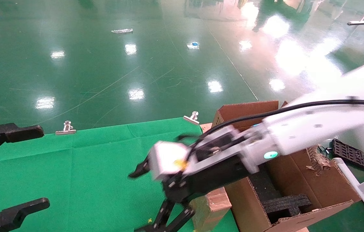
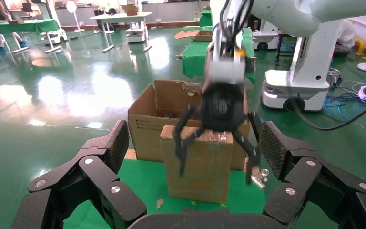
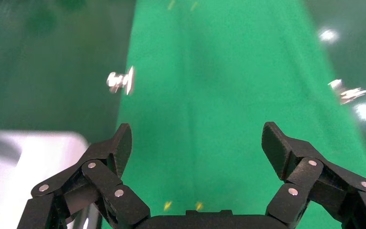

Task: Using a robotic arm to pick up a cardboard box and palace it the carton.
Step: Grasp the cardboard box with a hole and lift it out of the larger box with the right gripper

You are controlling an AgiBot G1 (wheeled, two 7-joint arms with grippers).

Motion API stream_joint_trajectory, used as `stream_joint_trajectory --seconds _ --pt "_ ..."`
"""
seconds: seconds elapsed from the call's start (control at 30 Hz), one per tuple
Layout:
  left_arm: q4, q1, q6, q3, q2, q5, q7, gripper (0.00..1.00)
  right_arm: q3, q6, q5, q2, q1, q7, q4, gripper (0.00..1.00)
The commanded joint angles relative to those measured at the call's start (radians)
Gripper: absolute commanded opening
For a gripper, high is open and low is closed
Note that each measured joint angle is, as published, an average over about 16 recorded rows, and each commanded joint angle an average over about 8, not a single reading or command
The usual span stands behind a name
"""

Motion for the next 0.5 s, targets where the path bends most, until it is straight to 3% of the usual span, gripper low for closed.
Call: stream_joint_trajectory --seconds 0.03,0.5 --pt "0.0 0.0 0.0 0.0 0.0 0.0 0.0 1.0 -0.062 -0.01 -0.051 -0.038 0.049 0.033 -0.001 1.0" --pt "0.0 0.0 -0.001 0.001 -0.001 -0.001 0.001 1.0 -0.398 -0.016 -0.244 -0.089 0.323 0.186 -0.003 1.0"
